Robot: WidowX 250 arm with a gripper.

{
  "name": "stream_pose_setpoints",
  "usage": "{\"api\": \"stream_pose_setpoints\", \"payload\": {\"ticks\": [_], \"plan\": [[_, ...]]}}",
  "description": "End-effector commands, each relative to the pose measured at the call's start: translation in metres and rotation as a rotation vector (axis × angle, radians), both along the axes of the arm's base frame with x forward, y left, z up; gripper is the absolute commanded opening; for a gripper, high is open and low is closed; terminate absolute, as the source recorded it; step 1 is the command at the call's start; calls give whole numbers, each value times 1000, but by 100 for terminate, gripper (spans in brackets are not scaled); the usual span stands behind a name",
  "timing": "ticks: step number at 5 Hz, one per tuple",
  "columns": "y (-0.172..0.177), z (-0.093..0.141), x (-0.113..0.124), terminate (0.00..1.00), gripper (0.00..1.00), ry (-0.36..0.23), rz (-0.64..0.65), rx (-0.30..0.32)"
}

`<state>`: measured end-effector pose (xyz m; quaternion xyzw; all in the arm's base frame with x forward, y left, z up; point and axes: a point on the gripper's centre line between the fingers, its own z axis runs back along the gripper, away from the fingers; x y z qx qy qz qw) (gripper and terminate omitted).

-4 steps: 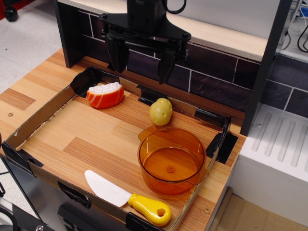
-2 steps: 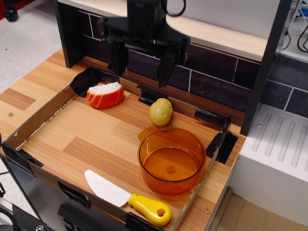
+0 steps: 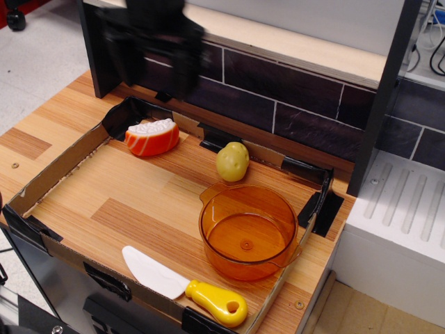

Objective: Put sushi in pot

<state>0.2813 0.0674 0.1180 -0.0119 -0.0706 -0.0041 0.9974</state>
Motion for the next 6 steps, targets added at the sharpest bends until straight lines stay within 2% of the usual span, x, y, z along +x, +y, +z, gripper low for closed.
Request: {"api": "stream_pose_setpoints", "payload": {"ticks": [1,2,3,5,6], "plan": [[47,-15,31,0,100,3,-196,7],[48,-36,36,0,100,36,-239,25],[47,-53,33,0,100,77,-272,12],[47,-72,33,0,100,94,-283,9],[42,-86,32,0,100,115,-273,-17]]}}
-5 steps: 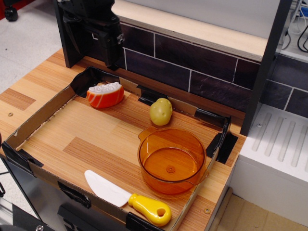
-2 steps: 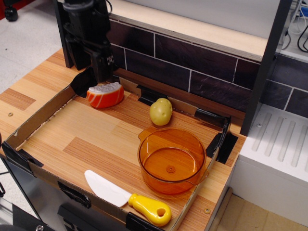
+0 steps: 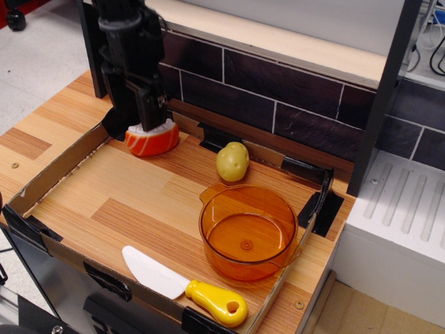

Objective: Put sushi in pot

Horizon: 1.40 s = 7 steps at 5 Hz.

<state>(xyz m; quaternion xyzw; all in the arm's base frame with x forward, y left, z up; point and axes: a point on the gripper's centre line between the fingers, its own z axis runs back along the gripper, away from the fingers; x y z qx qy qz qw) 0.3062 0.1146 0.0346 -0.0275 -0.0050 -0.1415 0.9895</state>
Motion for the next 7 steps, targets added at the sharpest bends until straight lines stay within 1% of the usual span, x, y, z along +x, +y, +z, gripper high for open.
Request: {"api": "stream_pose_setpoints", "payload": {"ticks": [1,2,3,4,5,6,7], "plan": [[-12,-15,3,0,100,-2,-4,4],[-15,-16,1,0,100,-10,-15,5],[-16,-17,2,0,0,-12,-10,1],[-18,4,0,0,0,-66,-4,-25],[-31,42,-6,0,0,-131,8,-53],[-64,68,-22,0,0,-108,-1,-110],[-108,83,-42,0,0,-64,-32,-155]]}}
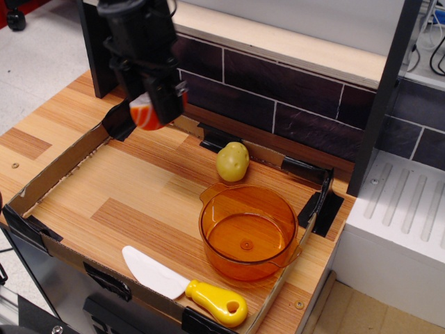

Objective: Put sushi in pot

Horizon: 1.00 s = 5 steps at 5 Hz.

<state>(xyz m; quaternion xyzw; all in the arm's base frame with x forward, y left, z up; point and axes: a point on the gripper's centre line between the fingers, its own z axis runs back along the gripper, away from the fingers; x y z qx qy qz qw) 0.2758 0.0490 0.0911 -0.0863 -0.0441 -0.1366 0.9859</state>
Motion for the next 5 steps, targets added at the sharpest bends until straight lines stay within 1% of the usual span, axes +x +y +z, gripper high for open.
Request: {"api": "stream_pose_setpoints", "payload": {"ticks": [1,2,3,4,5], "plan": [[-72,21,-24,0,0,88,-61,-50],[-89,-2,-35,0,0,176,-63,-25],[-95,-25,-36,0,0,179,-69,20],[-99,-52,-36,0,0,193,-69,42],[-102,-60,-35,0,0,176,-72,48]]}}
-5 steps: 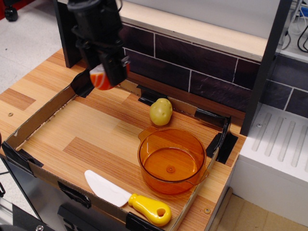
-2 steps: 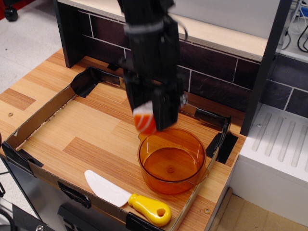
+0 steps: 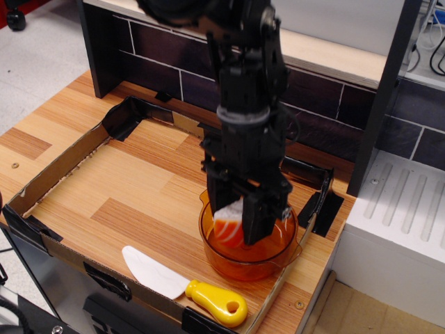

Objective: Put sushi in pot

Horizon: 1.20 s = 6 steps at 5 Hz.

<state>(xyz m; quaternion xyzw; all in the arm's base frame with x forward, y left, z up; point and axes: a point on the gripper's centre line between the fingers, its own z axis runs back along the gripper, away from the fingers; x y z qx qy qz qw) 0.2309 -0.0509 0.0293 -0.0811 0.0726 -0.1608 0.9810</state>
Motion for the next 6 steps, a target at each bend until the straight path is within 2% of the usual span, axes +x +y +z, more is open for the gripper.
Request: {"api": "stream_pose_setpoints", "payload": {"ticks": [1,2,3,4,5,6], "plan": [[-2,1,7,0,100,-46,-69,13],[-1,8,4,0,100,-53,-42,-7],[-3,32,3,0,100,-91,-37,-56],[-1,70,5,0,100,-157,-13,-135],[5,97,7,0,100,-208,26,-161],[5,97,7,0,100,-208,26,-161]]}}
